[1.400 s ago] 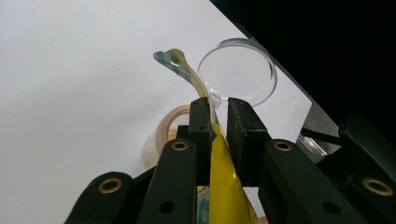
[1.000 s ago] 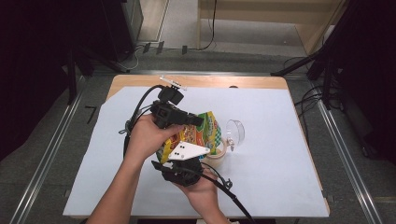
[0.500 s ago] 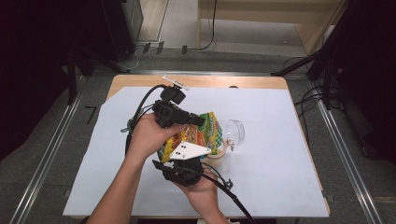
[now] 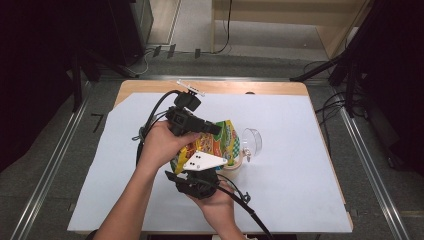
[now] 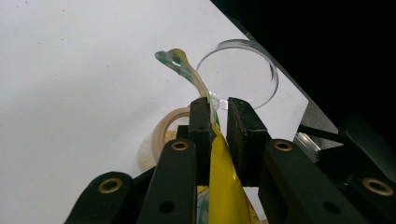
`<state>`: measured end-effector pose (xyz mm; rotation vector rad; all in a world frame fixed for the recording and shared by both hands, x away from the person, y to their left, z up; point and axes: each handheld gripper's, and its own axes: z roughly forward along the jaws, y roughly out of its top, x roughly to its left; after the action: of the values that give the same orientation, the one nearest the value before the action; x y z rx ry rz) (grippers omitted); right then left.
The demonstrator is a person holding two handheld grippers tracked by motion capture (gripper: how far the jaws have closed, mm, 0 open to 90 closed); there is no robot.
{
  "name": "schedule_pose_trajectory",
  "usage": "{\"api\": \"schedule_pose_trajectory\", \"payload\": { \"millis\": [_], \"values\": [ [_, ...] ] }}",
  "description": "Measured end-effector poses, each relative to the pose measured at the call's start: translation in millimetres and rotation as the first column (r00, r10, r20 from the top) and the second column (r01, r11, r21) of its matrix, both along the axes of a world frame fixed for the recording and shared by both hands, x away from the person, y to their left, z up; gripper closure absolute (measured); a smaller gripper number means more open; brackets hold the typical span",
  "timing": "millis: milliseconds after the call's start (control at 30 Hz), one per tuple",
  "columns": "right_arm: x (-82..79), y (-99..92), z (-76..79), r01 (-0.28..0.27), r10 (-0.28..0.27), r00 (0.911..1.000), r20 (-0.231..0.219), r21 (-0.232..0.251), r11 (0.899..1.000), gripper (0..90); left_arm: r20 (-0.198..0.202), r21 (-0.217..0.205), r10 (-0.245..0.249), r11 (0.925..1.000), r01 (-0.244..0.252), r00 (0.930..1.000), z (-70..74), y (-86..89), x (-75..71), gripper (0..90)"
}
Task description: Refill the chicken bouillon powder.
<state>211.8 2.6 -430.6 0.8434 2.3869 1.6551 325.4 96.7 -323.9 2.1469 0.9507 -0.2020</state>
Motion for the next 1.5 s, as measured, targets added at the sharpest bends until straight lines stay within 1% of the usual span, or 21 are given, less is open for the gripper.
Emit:
{"api": "schedule_pose_trajectory", "payload": {
  "millis": [200, 233, 433, 567, 733, 867, 1000, 1067, 1133, 1167, 1333, 1500],
  "values": [
    [0.7, 0.0, 0.1, 0.007, -0.007, 0.9999, 0.008, -0.005, 1.000, 70.8, 0.005, -0.001, 0.001, 1.0000, -0.001, 1.0000, -0.2, 0.3, 0.7, 80.2],
    [0.7, 0.1, 0.4, 0.007, -0.006, 1.0000, 0.003, -0.006, 1.000, 70.8, 0.005, -0.005, 0.004, 1.0000, -0.004, 1.0000, -0.1, 0.2, 0.4, 80.2],
    [0.6, 0.5, 1.5, 0.009, -0.009, 0.9999, 0.004, -0.010, 1.000, 69.1, 0.012, -0.006, 0.004, 1.0000, -0.004, 0.9999, 0.9, -0.7, -0.6, 80.0],
    [1.1, 0.1, 2.0, 0.011, -0.011, 0.9999, 0.005, -0.012, 1.000, 70.5, 0.019, -0.006, 0.003, 1.0000, -0.003, 0.9998, 2.3, -0.2, -1.1, 80.0],
    [2.0, 0.6, 4.4, 0.001, -0.001, 0.9999, 0.011, -0.016, 1.000, 70.7, 0.016, -0.020, 0.013, 0.9997, -0.013, 0.9998, 3.0, 3.4, 0.3, 79.7],
    [2.3, 2.1, 6.6, -0.004, 0.005, 1.0000, 0.005, -0.021, 1.000, 70.6, 0.009, -0.032, 0.027, 0.9991, -0.026, 0.9996, 2.8, 7.0, 2.4, 79.4],
    [3.1, 3.4, 6.6, -0.008, 0.008, 1.0000, -0.005, -0.020, 1.000, 70.5, 0.000, -0.020, 0.028, 0.9994, -0.028, 0.9996, 1.0, 6.8, 3.4, 79.4],
    [3.0, 4.4, 4.6, -0.005, 0.005, 0.9998, -0.017, -0.016, 1.000, 70.5, 0.001, -0.013, 0.020, 0.9997, -0.020, 0.9998, 0.2, 6.1, 3.5, 79.5],
    [2.8, 3.7, 4.0, -0.003, 0.003, 1.0000, -0.008, -0.016, 1.000, 70.6, -0.001, -0.019, 0.021, 0.9996, -0.021, 0.9998, 0.0, 5.8, 3.6, 79.5],
    [2.8, 3.6, 4.0, -0.003, 0.003, 1.0000, -0.008, -0.016, 1.000, 70.6, -0.001, -0.016, 0.018, 0.9997, -0.018, 0.9998, -0.1, 5.7, 3.7, 79.5],
    [2.9, 3.2, 1.5, 0.002, -0.002, 1.0000, -0.006, -0.015, 1.000, 70.7, -0.002, -0.024, 0.019, 0.9995, -0.019, 0.9998, -1.8, 4.7, 3.8, 79.4],
    [2.2, 2.9, 0.9, 0.005, -0.005, 1.0000, -0.004, -0.005, 1.000, 70.8, 0.004, -0.019, 0.016, 0.9997, -0.016, 0.9999, -0.8, 4.2, 2.8, 79.5]
  ]
}}
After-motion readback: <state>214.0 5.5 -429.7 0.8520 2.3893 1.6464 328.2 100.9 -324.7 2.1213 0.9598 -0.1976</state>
